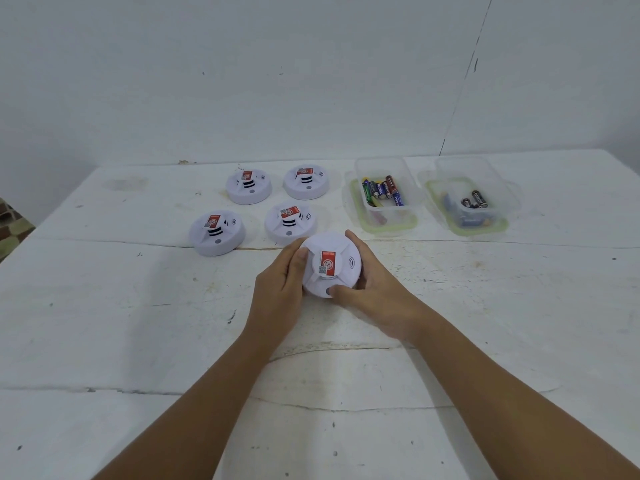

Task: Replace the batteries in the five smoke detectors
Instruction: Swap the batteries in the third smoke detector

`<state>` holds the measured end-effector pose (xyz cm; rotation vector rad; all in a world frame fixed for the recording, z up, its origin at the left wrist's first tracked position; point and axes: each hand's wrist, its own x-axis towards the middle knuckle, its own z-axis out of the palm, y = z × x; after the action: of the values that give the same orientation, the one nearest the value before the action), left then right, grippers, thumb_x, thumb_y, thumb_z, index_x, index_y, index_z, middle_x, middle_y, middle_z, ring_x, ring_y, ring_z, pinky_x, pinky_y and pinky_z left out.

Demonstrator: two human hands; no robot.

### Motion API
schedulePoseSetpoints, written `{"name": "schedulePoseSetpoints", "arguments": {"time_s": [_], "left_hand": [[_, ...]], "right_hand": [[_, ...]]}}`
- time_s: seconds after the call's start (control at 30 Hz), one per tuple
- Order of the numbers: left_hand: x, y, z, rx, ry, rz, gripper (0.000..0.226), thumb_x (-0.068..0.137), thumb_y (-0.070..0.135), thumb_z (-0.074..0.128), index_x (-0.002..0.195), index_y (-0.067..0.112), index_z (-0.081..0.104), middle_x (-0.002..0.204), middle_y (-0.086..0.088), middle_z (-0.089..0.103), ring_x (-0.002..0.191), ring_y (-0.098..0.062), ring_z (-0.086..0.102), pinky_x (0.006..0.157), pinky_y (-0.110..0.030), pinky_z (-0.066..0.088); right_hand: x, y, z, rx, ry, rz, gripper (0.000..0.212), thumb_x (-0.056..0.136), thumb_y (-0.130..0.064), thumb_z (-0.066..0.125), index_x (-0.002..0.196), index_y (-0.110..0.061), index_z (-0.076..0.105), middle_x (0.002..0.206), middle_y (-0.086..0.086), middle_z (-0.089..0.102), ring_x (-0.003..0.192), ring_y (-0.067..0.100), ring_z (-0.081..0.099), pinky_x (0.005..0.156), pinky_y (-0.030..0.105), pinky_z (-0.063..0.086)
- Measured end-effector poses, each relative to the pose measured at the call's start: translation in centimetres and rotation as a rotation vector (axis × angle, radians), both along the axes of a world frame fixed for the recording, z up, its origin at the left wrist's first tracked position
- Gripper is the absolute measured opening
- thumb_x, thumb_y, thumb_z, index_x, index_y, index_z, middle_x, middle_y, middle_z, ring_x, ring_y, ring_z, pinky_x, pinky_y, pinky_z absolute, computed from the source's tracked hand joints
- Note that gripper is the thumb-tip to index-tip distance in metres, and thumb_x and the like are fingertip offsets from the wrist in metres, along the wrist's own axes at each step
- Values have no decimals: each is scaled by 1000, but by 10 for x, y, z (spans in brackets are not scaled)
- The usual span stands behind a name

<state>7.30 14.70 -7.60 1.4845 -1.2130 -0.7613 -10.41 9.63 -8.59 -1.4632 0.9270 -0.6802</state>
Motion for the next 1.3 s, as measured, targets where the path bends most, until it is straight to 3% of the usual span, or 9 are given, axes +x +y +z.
{"name": "schedulePoseSetpoints", "arguments": {"time_s": [0.13, 0.23, 0.33, 0.63, 0.83, 1.3], "left_hand": [[0, 1, 2, -8, 11, 5, 36, 111, 38, 43, 137, 28, 65, 124, 16, 72, 115, 2, 65, 95, -18, 53], [-2, 2, 4, -13, 4, -9, 36, 111, 37, 43, 138, 28, 64, 126, 17, 71, 117, 3, 63, 96, -16, 51], [-2, 1, 3, -18, -12, -10, 37, 111, 38, 42, 140, 29, 63, 127, 17, 70, 117, 4, 62, 94, -12, 50], [-1, 2, 2, -8, -17, -1, 37, 110, 41, 43, 140, 30, 62, 128, 15, 70, 118, 1, 63, 97, -17, 52], [0, 1, 2, -13, -38, -3, 37, 110, 40, 43, 140, 30, 62, 129, 17, 70, 119, 2, 62, 98, -17, 52], [-2, 2, 4, -5, -2, 10, 37, 110, 38, 44, 140, 27, 62, 128, 14, 70, 116, 4, 63, 95, -15, 52]], "right_hand": [[1, 1, 0, -16, 7, -35, 109, 78, -21, 81, 166, -30, 16, 151, -13, 53, 134, 7, 58, 113, 45, 50], [1, 1, 0, -77, 30, -34, 94, 84, -11, 76, 162, -26, 25, 149, -8, 55, 134, 10, 57, 111, 42, 52], [1, 1, 0, -82, 30, -32, 94, 89, -3, 73, 164, -24, 21, 149, -9, 55, 134, 8, 57, 111, 40, 52], [2, 2, 2, -63, 35, -21, 102, 83, -15, 75, 166, -27, 16, 153, -9, 52, 136, 8, 55, 113, 45, 49], [1, 3, 2, -54, 16, -10, 104, 83, -16, 74, 166, -30, 13, 154, -12, 50, 136, 5, 55, 114, 41, 49], [1, 0, 0, -36, -4, 5, 100, 87, -5, 74, 166, -26, 15, 154, -9, 50, 136, 5, 55, 112, 35, 50]]}}
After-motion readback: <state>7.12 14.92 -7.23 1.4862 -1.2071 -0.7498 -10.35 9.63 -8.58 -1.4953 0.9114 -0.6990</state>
